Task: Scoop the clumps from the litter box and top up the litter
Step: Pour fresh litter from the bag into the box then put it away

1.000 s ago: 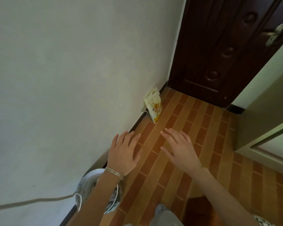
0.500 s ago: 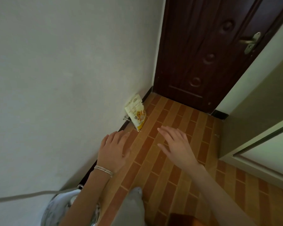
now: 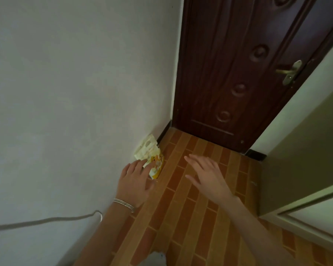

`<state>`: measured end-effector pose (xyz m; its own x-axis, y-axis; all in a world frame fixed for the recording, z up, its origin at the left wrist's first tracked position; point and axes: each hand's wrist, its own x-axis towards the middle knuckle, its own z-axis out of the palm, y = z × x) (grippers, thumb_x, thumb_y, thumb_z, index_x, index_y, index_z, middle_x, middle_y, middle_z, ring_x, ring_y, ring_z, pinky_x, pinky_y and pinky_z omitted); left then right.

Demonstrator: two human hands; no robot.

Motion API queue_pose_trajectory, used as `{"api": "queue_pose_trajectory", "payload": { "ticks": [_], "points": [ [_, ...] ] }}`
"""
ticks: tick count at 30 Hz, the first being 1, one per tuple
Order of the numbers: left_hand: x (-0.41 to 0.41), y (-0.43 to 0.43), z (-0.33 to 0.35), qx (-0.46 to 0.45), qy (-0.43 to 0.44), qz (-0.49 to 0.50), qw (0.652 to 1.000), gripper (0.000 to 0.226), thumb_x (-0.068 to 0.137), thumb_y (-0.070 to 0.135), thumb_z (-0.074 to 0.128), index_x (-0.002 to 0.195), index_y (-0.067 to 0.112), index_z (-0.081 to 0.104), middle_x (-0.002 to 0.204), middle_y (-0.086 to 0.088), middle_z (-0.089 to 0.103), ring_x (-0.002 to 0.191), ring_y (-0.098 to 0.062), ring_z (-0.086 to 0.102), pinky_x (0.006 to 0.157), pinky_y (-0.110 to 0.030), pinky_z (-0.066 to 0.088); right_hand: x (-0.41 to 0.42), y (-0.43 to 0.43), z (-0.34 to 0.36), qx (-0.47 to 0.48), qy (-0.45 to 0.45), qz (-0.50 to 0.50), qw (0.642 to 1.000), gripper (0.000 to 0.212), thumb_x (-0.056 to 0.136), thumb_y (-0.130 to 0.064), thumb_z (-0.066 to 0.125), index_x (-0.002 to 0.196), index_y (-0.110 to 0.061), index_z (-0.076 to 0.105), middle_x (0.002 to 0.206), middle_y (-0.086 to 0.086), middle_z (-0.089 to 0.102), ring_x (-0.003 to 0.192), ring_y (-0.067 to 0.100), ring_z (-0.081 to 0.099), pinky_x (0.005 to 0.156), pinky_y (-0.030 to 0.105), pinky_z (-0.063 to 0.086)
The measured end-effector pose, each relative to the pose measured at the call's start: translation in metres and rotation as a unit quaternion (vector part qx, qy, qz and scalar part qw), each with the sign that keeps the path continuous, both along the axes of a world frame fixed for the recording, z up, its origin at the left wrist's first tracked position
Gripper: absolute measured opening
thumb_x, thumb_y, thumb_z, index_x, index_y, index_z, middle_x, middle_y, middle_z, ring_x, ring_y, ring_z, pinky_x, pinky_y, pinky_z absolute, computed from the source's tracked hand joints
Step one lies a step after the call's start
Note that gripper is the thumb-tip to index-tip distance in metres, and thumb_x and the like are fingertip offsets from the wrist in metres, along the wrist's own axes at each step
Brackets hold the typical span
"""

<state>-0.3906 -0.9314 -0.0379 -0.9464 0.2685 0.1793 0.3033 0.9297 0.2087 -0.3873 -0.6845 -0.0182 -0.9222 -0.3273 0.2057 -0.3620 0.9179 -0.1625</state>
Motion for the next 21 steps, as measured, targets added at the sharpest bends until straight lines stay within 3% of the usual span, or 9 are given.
{"api": "queue_pose_trajectory", "payload": {
  "ticks": [11, 16, 19, 21],
  "points": [
    [-0.111, 0.058, -0.019, -0.028, -0.033, 0.022, 0.999, 0.052, 0.084, 0.051, 0.038, 0.122, 0.023, 0.059, 0.120, -0.005, 0.063, 0.110, -0.029, 0.059, 0.092, -0.048, 0.048, -0.125, 0.056, -0.021, -0.015, -0.015, 0.028, 0.999, 0.053, 0.086, -0.037, 0.060, 0.133, -0.018, 0.046, 0.131, 0.001, 0.052, 0.118, 0.020, 0.050, 0.099, 0.043, 0.040],
    [-0.145, 0.097, -0.028, -0.037, -0.041, 0.090, 0.994, 0.053, 0.082, 0.053, 0.039, 0.122, 0.025, 0.058, 0.120, -0.003, 0.063, 0.110, -0.027, 0.059, 0.092, -0.046, 0.048, -0.189, 0.094, -0.028, -0.004, -0.043, 0.084, 0.996, 0.054, 0.086, -0.038, 0.059, 0.134, -0.019, 0.045, 0.132, 0.001, 0.051, 0.120, 0.019, 0.049, 0.098, 0.043, 0.042],
    [-0.162, 0.126, -0.028, -0.024, -0.049, 0.137, 0.989, 0.053, 0.082, 0.052, 0.036, 0.120, 0.024, 0.060, 0.118, -0.003, 0.064, 0.108, -0.028, 0.060, 0.090, -0.046, 0.049, -0.229, 0.122, -0.023, 0.007, -0.079, 0.128, 0.989, 0.055, 0.091, -0.041, 0.050, 0.141, -0.024, 0.033, 0.143, -0.003, 0.039, 0.132, 0.015, 0.035, 0.109, 0.037, 0.024],
    [-0.172, 0.147, -0.026, -0.014, -0.050, 0.161, 0.985, 0.053, 0.081, 0.050, 0.036, 0.119, 0.023, 0.061, 0.117, -0.004, 0.065, 0.106, -0.028, 0.061, 0.089, -0.046, 0.050, -0.254, 0.142, -0.020, 0.011, -0.095, 0.155, 0.983, 0.056, 0.093, -0.042, 0.047, 0.143, -0.026, 0.029, 0.146, -0.005, 0.034, 0.134, 0.014, 0.030, 0.111, 0.037, 0.022]
  ]
}}
